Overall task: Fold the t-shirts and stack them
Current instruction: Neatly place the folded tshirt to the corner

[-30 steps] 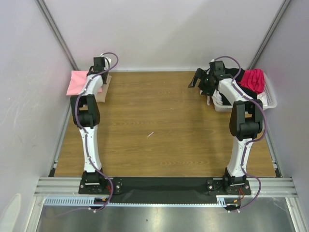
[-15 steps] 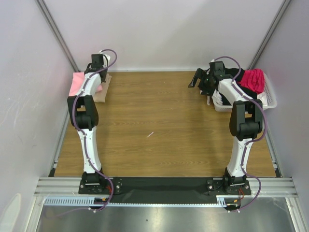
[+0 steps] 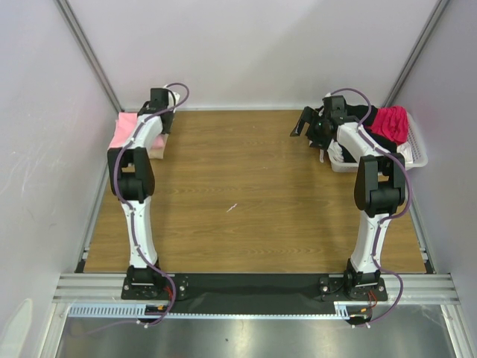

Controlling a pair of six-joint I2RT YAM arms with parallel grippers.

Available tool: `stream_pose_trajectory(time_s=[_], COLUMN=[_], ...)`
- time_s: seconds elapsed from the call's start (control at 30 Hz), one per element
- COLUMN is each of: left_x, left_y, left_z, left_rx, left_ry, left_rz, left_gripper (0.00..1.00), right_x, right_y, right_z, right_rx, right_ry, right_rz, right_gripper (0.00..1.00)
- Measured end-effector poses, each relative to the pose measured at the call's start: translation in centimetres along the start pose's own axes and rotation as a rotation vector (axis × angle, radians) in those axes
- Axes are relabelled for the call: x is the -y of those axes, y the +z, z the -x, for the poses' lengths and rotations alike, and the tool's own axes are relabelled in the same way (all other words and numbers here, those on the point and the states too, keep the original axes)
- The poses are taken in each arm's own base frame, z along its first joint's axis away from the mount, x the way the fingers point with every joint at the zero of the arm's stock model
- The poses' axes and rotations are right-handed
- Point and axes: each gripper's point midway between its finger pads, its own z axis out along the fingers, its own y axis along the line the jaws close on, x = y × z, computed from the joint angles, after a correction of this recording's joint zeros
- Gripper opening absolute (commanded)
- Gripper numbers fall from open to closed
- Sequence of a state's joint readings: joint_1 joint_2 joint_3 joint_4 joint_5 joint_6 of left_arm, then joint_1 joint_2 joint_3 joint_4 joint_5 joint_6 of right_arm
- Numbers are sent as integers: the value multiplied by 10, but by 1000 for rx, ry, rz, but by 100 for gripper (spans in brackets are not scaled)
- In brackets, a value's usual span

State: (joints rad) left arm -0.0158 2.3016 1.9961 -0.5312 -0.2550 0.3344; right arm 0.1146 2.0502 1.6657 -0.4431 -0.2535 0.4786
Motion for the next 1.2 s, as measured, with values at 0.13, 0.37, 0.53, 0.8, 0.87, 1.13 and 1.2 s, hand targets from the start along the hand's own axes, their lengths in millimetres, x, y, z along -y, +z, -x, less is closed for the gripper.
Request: stream_pose_trajectory(time_s=[0.13, 0.37, 0.53, 0.8, 0.87, 1.13, 1.2], left_x=[-3, -6, 3, 13, 13, -26, -42], left_y=[-11, -19, -15, -18, -22, -53, -57], left_z=[6, 6, -11, -12, -9, 22, 20], left_rx=[12, 15, -29, -32, -19, 139, 171], left_ry=[8, 15, 30, 24, -7, -378, -497], left_rz=[2, 6, -18, -73, -91, -126, -111], left_gripper=[0, 0, 27, 76, 80, 81, 81], right_x=[0, 0, 1, 0, 0, -3, -3], right_y=[0, 1, 1, 1, 1, 2, 2], right_z=[0, -1, -2, -2, -2, -4, -4], right_rx=[0, -3, -5, -4, -4, -6, -7], right_ry=[0, 0, 1, 1, 1, -4, -5], right_rz=[1, 2, 1, 5, 6, 9, 9], right_gripper=[100, 100, 100, 100, 100, 100, 100])
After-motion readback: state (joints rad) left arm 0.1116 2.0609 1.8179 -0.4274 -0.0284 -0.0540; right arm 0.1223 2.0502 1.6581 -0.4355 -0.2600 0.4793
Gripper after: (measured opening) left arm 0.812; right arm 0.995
